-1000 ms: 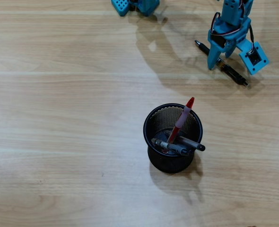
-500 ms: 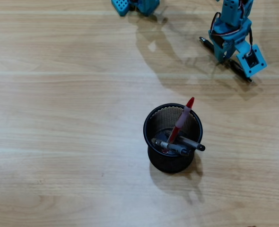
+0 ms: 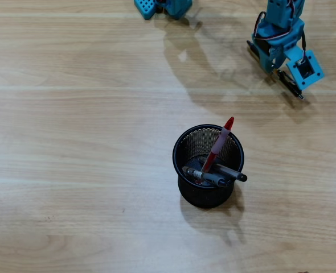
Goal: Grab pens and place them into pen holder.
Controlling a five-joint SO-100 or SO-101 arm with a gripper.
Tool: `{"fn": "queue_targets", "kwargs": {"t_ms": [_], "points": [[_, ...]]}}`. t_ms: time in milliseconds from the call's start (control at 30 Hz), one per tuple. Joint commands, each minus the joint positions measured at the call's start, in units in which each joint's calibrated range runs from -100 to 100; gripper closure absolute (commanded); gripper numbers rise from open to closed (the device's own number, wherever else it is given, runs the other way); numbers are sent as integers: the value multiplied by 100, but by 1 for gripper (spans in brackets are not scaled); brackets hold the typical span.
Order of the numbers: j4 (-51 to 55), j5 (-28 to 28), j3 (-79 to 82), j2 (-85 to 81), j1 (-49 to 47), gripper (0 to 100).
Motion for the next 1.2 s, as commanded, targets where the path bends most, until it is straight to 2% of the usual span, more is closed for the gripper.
{"fn": "queue_targets", "kwargs": {"t_ms": [0,300,500,667,900,1167], "points": [[17,232,-80,-837,252,98],[-74,913,-315,-2094,1221,98],[-83,1489,-903,-2952,2273,98],[-229,1740,-1537,-3317,3142,98],[-2106,1845,-1428,-3453,3782,98],[-4593,1808,-170,-3368,4102,98]]}}
